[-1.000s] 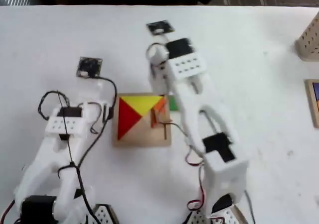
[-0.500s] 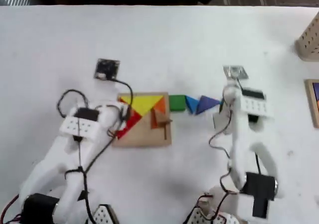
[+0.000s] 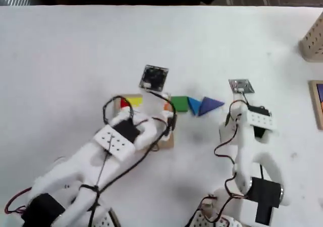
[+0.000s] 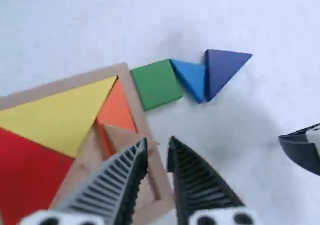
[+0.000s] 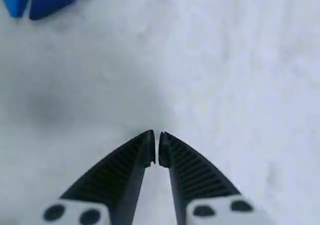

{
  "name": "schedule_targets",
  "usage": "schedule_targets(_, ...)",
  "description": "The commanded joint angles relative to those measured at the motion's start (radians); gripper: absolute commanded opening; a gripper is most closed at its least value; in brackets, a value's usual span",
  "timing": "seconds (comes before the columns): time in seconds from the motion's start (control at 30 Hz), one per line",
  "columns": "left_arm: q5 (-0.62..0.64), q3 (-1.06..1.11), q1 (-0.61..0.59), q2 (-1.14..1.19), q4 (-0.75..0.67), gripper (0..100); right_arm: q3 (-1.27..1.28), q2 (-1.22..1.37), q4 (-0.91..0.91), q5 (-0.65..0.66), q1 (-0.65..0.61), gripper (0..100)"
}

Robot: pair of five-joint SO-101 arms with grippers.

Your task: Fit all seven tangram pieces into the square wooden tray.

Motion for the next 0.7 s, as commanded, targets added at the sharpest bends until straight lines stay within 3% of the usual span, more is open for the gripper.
schedule_targets(0.0, 0.058, -0.048, 0.036, -0.024, -0.063, 2, -0.002, -0.035, -0.007, 0.009, -0.001, 2.2)
schedule_targets(0.17, 0.163, -0.089, 0.039, 0.107, -0.147, 2, -0.002, -0.035, -0.007, 0.009, -0.002, 2.2)
schedule_targets(0.4, 0.212, -0.364, 0.054, 0.486, -0.086, 2, -0.002, -0.035, -0.007, 0.009, -0.002, 2.2)
schedule_targets(0.67, 0.209, -0.396, 0.041, 0.522, -0.075, 2, -0.002, -0.035, -0.008, 0.017, -0.002, 2.2)
